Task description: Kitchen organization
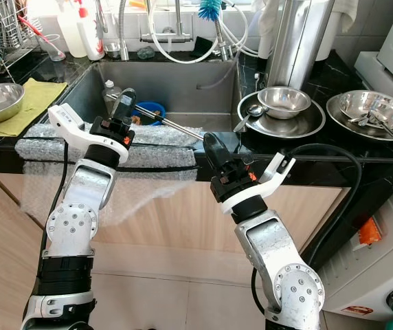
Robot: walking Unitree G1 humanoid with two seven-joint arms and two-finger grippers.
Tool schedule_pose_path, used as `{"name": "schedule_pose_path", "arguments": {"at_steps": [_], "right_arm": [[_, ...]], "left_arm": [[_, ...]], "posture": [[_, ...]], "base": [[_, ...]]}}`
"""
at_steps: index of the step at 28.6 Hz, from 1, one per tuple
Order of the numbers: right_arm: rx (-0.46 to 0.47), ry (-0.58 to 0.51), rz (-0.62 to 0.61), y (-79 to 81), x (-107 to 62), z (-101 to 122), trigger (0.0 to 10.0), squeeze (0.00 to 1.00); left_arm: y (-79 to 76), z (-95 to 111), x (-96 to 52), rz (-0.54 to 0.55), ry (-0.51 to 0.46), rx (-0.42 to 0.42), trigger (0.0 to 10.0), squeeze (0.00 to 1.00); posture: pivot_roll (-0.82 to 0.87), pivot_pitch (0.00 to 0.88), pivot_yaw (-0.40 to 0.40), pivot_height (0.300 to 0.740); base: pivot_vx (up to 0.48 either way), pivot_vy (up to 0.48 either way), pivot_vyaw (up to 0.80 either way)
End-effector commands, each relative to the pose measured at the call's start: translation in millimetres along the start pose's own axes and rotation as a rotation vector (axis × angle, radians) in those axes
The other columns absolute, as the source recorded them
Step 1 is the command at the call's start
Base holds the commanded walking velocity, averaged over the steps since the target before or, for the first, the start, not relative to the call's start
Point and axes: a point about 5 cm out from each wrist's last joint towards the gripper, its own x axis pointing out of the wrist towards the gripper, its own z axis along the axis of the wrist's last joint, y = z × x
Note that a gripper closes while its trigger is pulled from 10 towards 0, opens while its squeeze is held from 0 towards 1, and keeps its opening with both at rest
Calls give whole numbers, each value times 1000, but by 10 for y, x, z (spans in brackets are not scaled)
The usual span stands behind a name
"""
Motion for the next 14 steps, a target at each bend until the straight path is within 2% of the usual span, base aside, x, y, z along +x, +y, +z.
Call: {"name": "schedule_pose_path", "arguments": {"at_steps": [1, 4, 14], "right_arm": [[23, -3, 25, 58, 34, -96, 10000, 0], [16, -31, -21, -9, 45, -79, 10000, 0], [15, -77, -66, -73, 83, -44, 10000, 0]], "left_arm": [[-92, -20, 62, -12, -11, -1, 0, 0], [-91, -20, 60, -11, -9, -5, 0, 0], [-87, -15, 63, -7, -8, -21, 0, 0]], "posture": [[-34, 88, 61, 740], [-31, 90, 63, 740], [-27, 98, 67, 740]], "base": [[0, 0, 0], [0, 0, 0], [0, 0, 0]]}}
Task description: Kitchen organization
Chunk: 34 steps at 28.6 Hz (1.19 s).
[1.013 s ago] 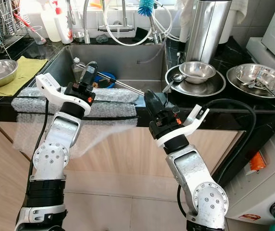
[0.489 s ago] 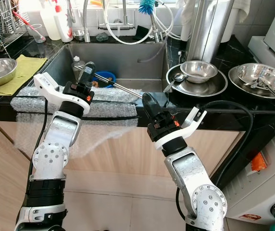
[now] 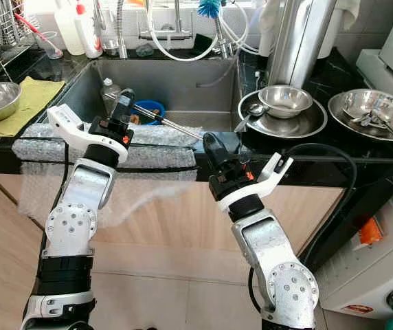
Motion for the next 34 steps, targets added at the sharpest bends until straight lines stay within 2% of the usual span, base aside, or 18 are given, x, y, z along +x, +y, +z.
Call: {"name": "schedule_pose_path", "arguments": {"at_steps": [1, 3, 4, 8, 22, 32, 33, 34], "right_arm": [[36, -41, -33, -26, 45, -46, 10000, 0], [48, -58, -49, -54, 62, -42, 10000, 0], [56, -70, -56, -66, 69, -37, 10000, 1000], [79, -97, -73, -95, 85, -27, 10000, 1000], [69, -119, -72, -107, 124, 5, 10000, 1000], [-15, -103, -32, -31, 145, 12, 10000, 1000], [-87, -94, -27, -7, 153, 18, 10000, 914], [-160, -87, -24, 32, 169, 23, 10000, 0]], "left_arm": [[-102, -21, 61, -29, -6, -6, 0, 0], [-97, -22, 62, -24, -7, -16, 0, 0], [-93, -23, 62, -22, -7, -20, 0, 0], [-77, -30, 59, -15, -5, -24, 0, 0], [-47, -42, 48, 2, -7, -44, 0, 0], [-35, -20, 54, 14, -22, -58, 0, 0], [-36, -2, 61, 18, -32, -62, 0, 0], [-42, 28, 71, 20, -46, -63, 0, 0]], "posture": [[-27, 98, 67, 740], [-25, 100, 69, 740], [-24, 100, 68, 740], [-22, 101, 69, 740], [-23, 102, 69, 740], [-25, 100, 68, 740], [-24, 101, 67, 740], [-23, 102, 67, 740]], "base": [[0, 0, 0], [0, 0, 0], [0, 0, 0], [0, 0, 0], [0, 0, 0], [0, 0, 0], [0, 0, 0], [0, 0, 0]]}}
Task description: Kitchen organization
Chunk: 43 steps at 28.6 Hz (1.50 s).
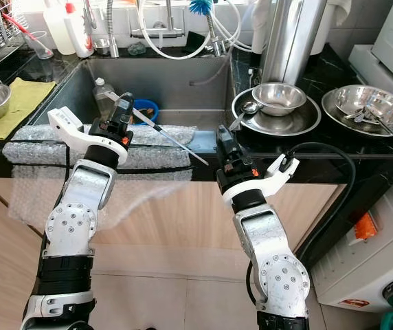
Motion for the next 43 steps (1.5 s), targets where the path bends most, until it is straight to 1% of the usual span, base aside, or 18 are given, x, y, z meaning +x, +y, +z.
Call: {"name": "schedule_pose_path", "arguments": {"at_steps": [1, 5, 6, 7, 8, 10, 11, 12, 15, 16, 17, 18, 19, 24, 27, 32, 35, 43], "right_arm": [[-120, 10, 74, 206, 63, -32, 10000, 0], [-137, 9, 81, 223, 68, -29, 10000, 0], [-248, 7, 72, 269, 98, 0, 10000, 0], [-357, -3, 60, 308, 121, 35, 10000, 0], [-478, -25, 48, 344, 140, 80, 10000, 0], [-640, -59, 37, 383, 154, 138, 10000, 0], [-801, -96, 30, 411, 159, 180, 10000, 0], [-861, -109, 29, 424, 160, 194, 10000, 0], [-959, -135, 24, 429, 156, 219, 10000, 0], [-983, -161, 10, 410, 147, 241, 10000, 0], [-1039, -170, -4, 389, 142, 259, 10000, 0], [-1083, -177, -12, 375, 139, 269, 10000, 0], [-1189, -174, -16, 335, 133, 269, 10000, 0], [-1187, -173, -31, 271, 115, 255, 10000, 0], [-1198, -172, -57, 206, 101, 236, 10000, 0], [-1221, -171, -50, 190, 99, 194, 10000, 0], [-1238, -182, -47, 197, 114, 198, 10000, 0], [-1297, -242, -46, 263, 132, 339, 10000, 0]], "left_arm": [[-109, 54, 82, -16, -54, -32, 0, 0], [-111, 64, 86, -15, -59, -30, 0, 0], [-142, 123, 111, -27, -80, 15, 8000, 0], [-178, 182, 135, -41, -103, 66, 10000, 0], [-215, 244, 158, -49, -131, 120, 10000, 0], [-251, 325, 181, -48, -168, 215, 10000, 0], [-271, 410, 197, -35, -208, 361, 10000, 0], [-279, 443, 203, -28, -223, 421, 10000, 0], [-323, 517, 217, -33, -257, 605, 10000, 0], [-361, 534, 233, -48, -271, 755, 10000, 0], [-377, 524, 242, -62, -271, 863, 10000, 0], [-386, 513, 247, -72, -271, 936, 10000, 0], [-359, 495, 253, -78, -267, 1052, 10000, 0], [-270, 494, 236, -64, -256, 1109, 10000, 0], [-141, 479, 212, -40, -229, 1146, 10000, 0], [-110, 440, 200, -43, -222, 1164, 10000, 0], [-106, 404, 199, -53, -210, 1146, 10000, 0], [-109, 441, 171, -58, -234, 1158, 10000, 0]], "posture": [[-23, 102, 67, 740], [-23, 102, 67, 740], [-30, 102, 68, 740], [-30, 101, 67, 740], [-29, 102, 68, 740], [-29, 102, 67, 740], [-30, 103, 67, 740], [-30, 104, 68, 740], [-31, 103, 68, 740], [-26, 103, 67, 740], [-25, 103, 67, 740], [-25, 103, 67, 740], [-27, 103, 70, 740], [-30, 104, 71, 740], [-28, 106, 73, 740], [-27, 109, 77, 740], [-24, 112, 80, 740], [-25, 127, 94, 740]], "base": [[0, 0, 0], [0, 0, 0], [0, 0, 0], [0, 0, 0], [0, 0, 0], [0, 0, 0], [0, 0, 0], [0, 0, 0], [0, 0, 0], [0, 0, 0], [0, 0, 0], [0, 0, 0], [0, 0, 0], [0, 0, 0], [0, 0, 0], [0, 0, 0], [0, 0, 0], [0, 0, 0]]}}
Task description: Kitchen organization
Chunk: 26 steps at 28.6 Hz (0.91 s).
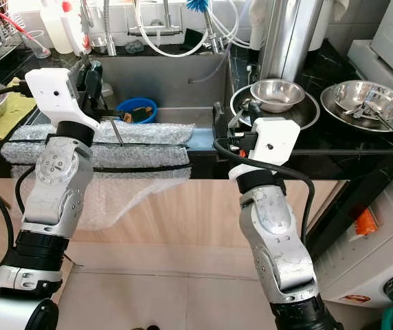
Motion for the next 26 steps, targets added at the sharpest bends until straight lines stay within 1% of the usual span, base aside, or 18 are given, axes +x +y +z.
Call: {"name": "schedule_pose_path", "arguments": {"at_steps": [1, 3, 4, 6, 9, 12, 13, 14, 17, 21, 26], "right_arm": [[-17, -23, -7, -32, 30, 46, 10000, 0], [-41, -44, -26, -106, 52, 103, 10000, 0], [-41, -44, -26, -106, 52, 103, 10000, 0], [-57, -56, -42, -170, 71, 146, 10000, 0], [-70, -61, -54, -205, 68, 166, 10000, 0], [-71, -59, -60, -218, 64, 167, 10000, 0], [-71, -59, -59, -219, 62, 169, 10000, 0], [-72, -60, -57, -226, 61, 176, 10000, 0], [-73, -61, -54, -238, 65, 179, 10000, 0], [-77, -59, -53, -253, 67, 174, 10000, 0], [-77, -58, -53, -257, 67, 172, 10000, 0]], "left_arm": [[53, 15, -8, 8, -10, 28, 10000, 0], [90, 37, 1, 17, -17, 35, 10000, 0], [90, 37, 1, 17, -17, 35, 10000, 0], [105, 48, 13, 19, -19, 41, 10000, 0], [117, 49, 12, 18, -19, 44, 10000, 0], [142, 36, 9, 25, -15, 48, 10000, 0], [161, 29, 6, 33, -11, 49, 10000, 0], [214, 16, -2, 60, -5, 41, 10000, 0], [261, 1, -6, 81, 1, 40, 10000, 0], [298, -27, -15, 88, 14, 55, 10000, 0], [295, -30, -15, 88, 14, 55, 10000, 0]], "posture": [[-25, 127, 94, 740], [-25, 130, 98, 740], [-25, 130, 98, 740], [-29, 134, 103, 740], [-35, 136, 106, 740], [-41, 135, 106, 740], [-46, 131, 104, 740], [-49, 127, 99, 740], [-52, 117, 96, 740], [-52, 112, 94, 740], [-52, 111, 93, 740]], "base": [[0, 0, 0], [0, 0, 0], [0, 0, 0], [0, 0, 0], [0, 0, 0], [0, 0, 0], [0, 0, 0], [0, 0, 0], [0, 0, 0], [0, 0, 0], [0, 0, 0]]}}
